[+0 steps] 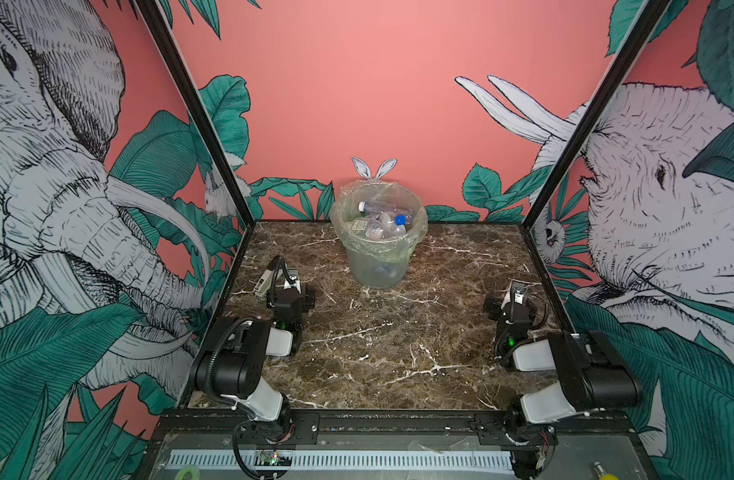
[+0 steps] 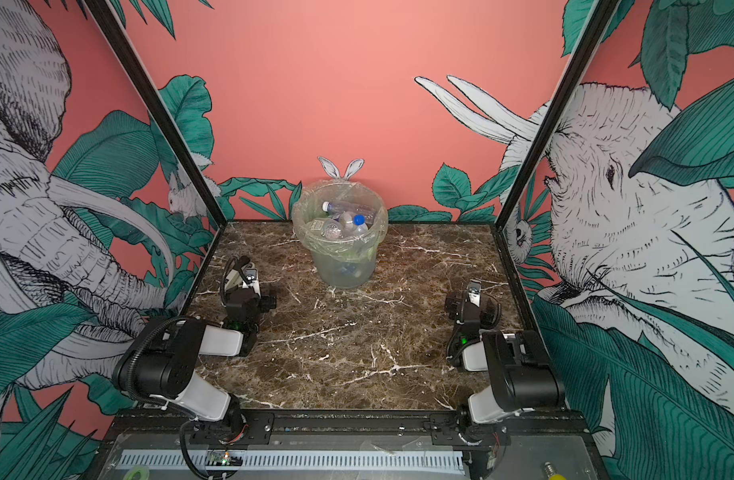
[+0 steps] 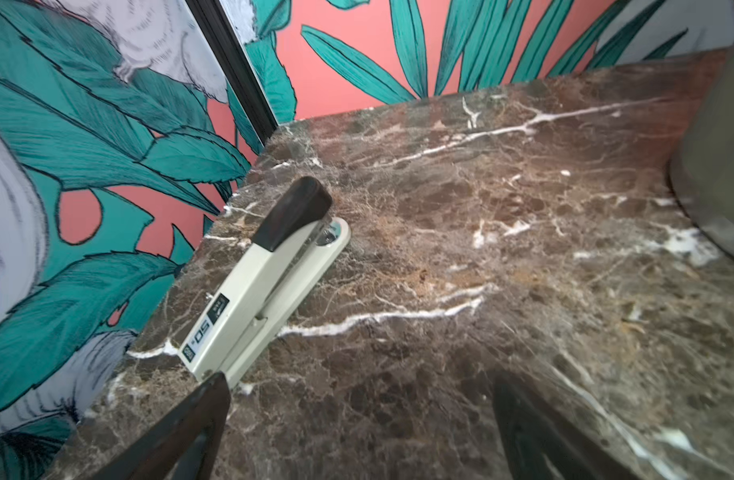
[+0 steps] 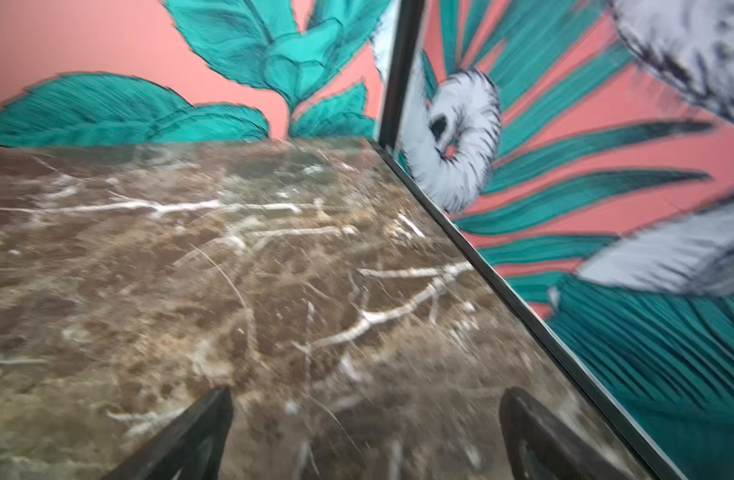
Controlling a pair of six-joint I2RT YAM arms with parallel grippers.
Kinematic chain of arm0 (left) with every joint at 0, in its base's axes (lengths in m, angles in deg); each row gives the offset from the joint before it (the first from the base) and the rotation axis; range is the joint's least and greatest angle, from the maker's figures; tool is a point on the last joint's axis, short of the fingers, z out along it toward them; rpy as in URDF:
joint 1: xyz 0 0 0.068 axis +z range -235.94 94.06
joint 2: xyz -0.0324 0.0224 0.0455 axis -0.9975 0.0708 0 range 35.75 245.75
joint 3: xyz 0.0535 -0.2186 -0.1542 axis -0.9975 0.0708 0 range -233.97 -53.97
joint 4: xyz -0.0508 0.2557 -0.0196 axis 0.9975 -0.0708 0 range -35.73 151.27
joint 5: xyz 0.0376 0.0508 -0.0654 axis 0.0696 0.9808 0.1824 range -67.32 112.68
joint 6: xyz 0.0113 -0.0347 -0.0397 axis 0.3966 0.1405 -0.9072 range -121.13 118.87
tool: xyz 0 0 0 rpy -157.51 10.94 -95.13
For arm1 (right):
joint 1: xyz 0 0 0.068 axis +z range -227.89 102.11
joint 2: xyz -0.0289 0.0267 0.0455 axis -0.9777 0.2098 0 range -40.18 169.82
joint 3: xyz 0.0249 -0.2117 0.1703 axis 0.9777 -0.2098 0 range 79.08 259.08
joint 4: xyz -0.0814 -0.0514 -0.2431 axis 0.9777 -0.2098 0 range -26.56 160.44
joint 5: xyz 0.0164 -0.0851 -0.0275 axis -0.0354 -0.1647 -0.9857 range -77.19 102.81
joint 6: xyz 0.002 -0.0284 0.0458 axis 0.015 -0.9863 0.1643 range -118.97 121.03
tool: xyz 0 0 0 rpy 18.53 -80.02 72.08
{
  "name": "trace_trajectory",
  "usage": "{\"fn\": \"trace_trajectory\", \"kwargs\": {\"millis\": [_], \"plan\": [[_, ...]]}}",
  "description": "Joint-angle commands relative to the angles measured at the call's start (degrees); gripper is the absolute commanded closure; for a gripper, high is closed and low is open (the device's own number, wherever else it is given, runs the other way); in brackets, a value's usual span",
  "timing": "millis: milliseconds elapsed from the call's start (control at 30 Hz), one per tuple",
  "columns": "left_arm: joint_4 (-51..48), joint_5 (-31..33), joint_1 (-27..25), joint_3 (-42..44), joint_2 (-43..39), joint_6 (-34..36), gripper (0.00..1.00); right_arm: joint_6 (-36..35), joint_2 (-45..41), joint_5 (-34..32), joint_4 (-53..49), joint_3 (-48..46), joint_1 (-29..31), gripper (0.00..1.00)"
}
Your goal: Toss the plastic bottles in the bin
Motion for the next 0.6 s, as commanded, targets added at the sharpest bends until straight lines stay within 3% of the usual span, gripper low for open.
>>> {"fn": "trace_trajectory", "kwargs": {"millis": [0, 67, 167, 300, 567], "plan": [[-1.89, -2.01, 1.47, -1.69, -0.97, -0.81, 0.01, -4.22, -0.40, 11.05, -1.78, 2.37, -0.24, 0.00], [-2.23, -2.75, 1.95, -1.78, -1.12, -1.18, 0.01, -6.52, -0.82, 16.79, -10.06, 6.81, -0.27, 0.00], [-2.17, -2.76, 1.95, -1.78, -1.16, -1.23, 0.00, -2.64, -0.27, 10.95, -14.06, 9.40, -1.34, 0.01], [-2.04, -2.69, 1.95, -1.79, -1.10, -1.16, 0.00, -0.95, -0.33, 6.09, -10.59, 7.65, -1.46, 0.01], [-2.53, -2.86, 1.95, -1.77, -1.27, -1.24, 0.00, -1.79, -0.13, 8.51, -11.83, 8.47, -1.46, 0.01]]}}
